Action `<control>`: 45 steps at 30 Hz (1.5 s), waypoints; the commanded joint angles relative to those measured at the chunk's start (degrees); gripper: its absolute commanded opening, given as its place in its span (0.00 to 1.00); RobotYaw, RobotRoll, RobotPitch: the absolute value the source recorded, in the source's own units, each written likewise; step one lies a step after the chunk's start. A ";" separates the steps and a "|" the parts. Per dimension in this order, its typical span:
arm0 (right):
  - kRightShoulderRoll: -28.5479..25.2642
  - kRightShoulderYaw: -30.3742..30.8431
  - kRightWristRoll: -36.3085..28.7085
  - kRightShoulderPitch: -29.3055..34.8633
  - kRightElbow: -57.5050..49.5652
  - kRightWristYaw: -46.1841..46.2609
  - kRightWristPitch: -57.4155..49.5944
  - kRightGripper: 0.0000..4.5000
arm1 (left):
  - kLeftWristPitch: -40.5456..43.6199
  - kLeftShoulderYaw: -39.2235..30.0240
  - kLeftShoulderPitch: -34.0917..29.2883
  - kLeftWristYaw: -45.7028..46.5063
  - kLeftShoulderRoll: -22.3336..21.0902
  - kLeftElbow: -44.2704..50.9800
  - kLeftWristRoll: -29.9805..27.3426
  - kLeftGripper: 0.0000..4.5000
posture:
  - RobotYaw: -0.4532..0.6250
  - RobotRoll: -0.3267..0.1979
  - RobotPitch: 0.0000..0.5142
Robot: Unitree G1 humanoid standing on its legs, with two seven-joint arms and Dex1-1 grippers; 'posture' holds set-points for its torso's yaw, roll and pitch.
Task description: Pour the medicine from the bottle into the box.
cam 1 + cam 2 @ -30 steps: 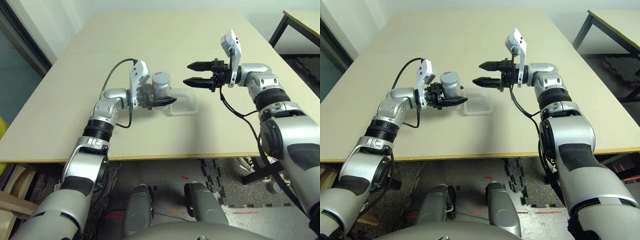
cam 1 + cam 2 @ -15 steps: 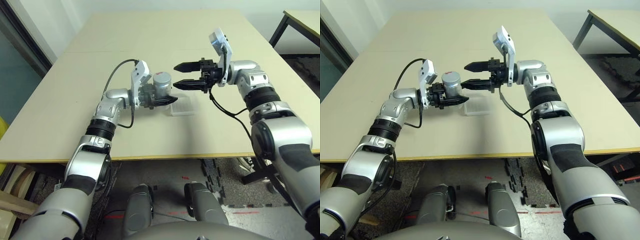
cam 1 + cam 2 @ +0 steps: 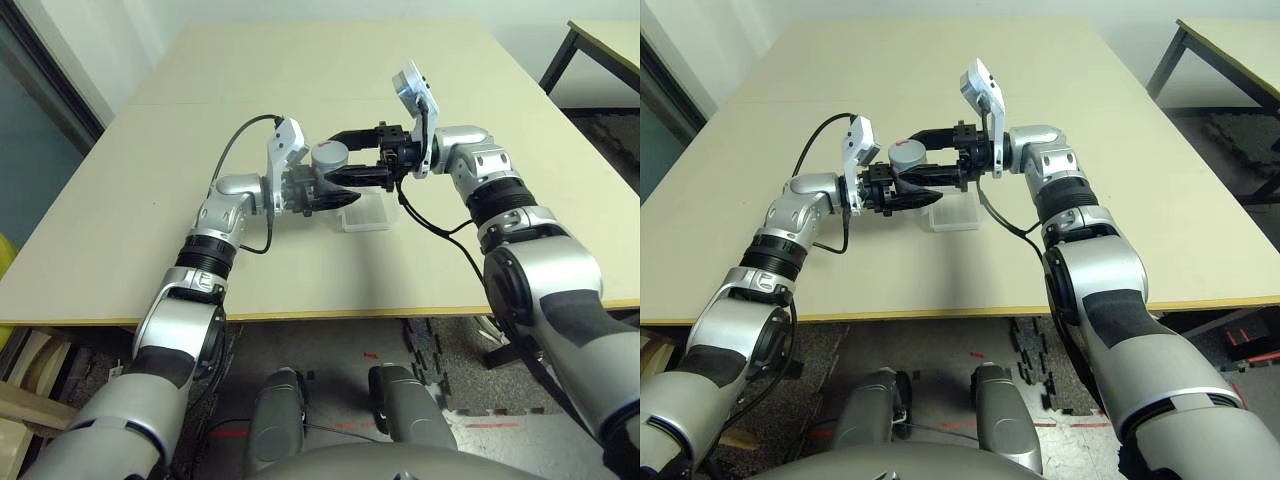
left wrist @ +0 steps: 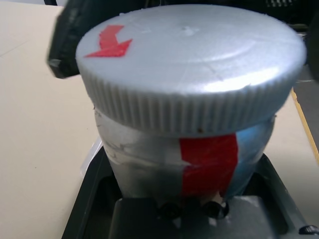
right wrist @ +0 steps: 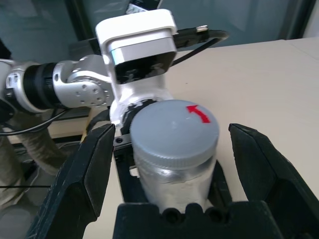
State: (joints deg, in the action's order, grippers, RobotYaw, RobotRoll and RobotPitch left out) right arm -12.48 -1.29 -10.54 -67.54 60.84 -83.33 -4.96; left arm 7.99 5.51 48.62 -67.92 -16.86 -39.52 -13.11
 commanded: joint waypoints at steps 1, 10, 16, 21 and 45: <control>0.46 -0.29 0.07 -0.84 1.22 1.32 1.23 1.00 | 0.39 0.65 -0.16 -0.57 -0.09 0.44 0.69 0.61 | 0.25 0.62 0.16; 0.88 -0.48 0.22 -1.88 3.59 3.43 2.75 1.00 | 0.98 0.82 -0.42 -0.80 -0.08 1.16 0.51 0.61 | 0.26 0.62 0.17; 0.41 -0.57 0.36 -2.03 4.74 3.74 3.01 1.00 | 1.24 0.81 -0.72 -0.88 -0.07 1.66 0.39 0.61 | 0.26 0.62 0.17; -0.97 -0.99 0.35 -1.98 5.75 3.77 2.69 1.00 | 1.44 0.77 -1.05 -1.25 -0.33 2.15 0.22 0.61 | 0.26 0.62 0.16; -7.45 -1.05 2.38 0.19 8.24 3.86 3.37 1.00 | 1.85 0.32 -1.23 -1.49 -0.84 2.66 0.12 0.61 | 0.26 0.62 0.14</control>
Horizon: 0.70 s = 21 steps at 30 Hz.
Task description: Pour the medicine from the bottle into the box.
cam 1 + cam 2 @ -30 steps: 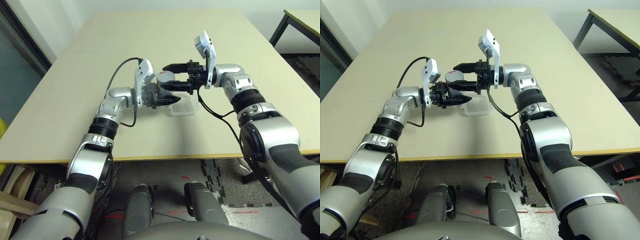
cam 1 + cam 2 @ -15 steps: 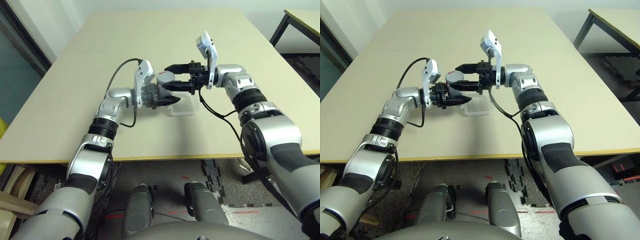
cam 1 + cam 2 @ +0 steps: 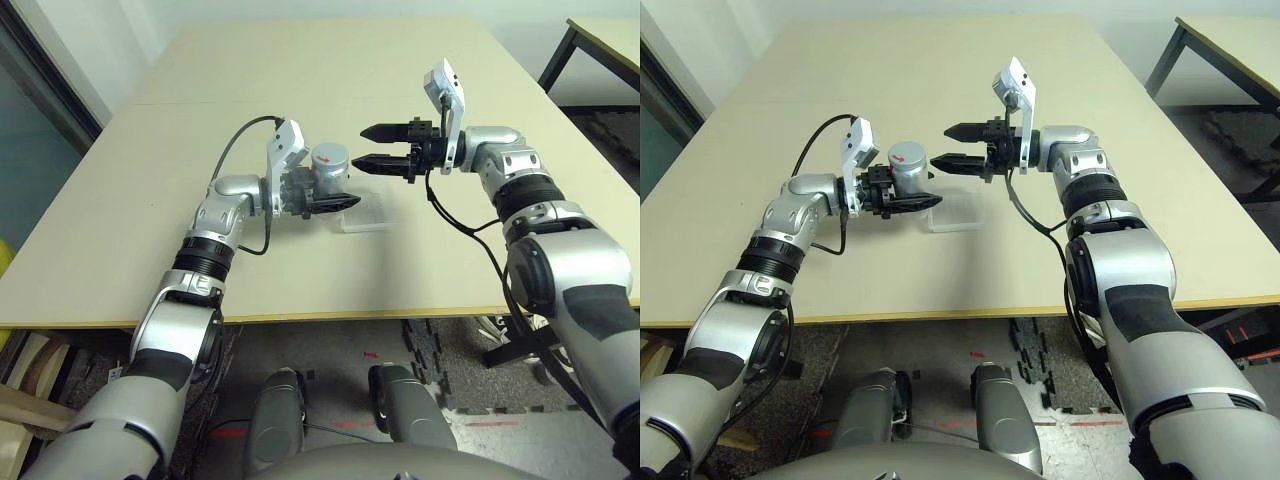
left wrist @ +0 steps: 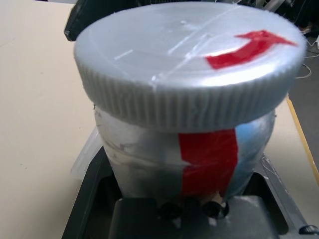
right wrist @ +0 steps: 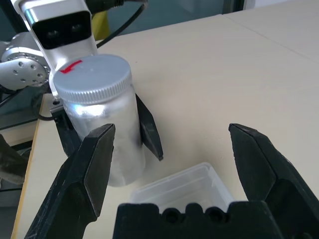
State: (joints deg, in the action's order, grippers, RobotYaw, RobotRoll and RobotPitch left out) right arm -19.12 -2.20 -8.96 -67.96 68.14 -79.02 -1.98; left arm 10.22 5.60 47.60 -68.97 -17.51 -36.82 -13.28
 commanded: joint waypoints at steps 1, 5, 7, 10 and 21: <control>-1.10 -0.02 1.02 0.71 0.94 -0.66 0.47 1.00 | -0.44 0.18 -0.10 -0.43 -0.22 -0.23 0.32 0.61 | 0.26 0.62 0.14; -2.19 -0.02 1.19 0.82 0.75 -2.51 -0.05 1.00 | -0.77 -0.05 0.17 -0.40 -0.47 -0.97 0.39 0.61 | 0.26 0.62 0.15; -2.54 -0.24 0.90 0.72 0.41 -4.07 -0.74 1.00 | -0.87 -0.12 0.20 -0.37 -0.58 -1.14 0.39 0.61 | 0.26 0.62 0.15; -2.71 -0.44 0.42 0.50 -0.14 -6.00 -1.49 1.00 | -1.02 -0.13 0.24 -0.34 -0.67 -1.37 0.40 0.61 | 0.26 0.62 0.15; 0.16 -1.02 -2.15 -0.67 -4.69 -10.39 -5.66 1.00 | -1.48 0.42 0.43 -0.43 -0.04 -1.49 0.63 0.61 | 0.25 0.62 0.15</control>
State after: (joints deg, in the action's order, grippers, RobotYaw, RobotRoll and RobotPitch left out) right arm -19.46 -2.97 -10.34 -67.71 65.15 -88.93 -6.84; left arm 9.34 5.61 47.62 -68.97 -17.61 -37.63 -13.26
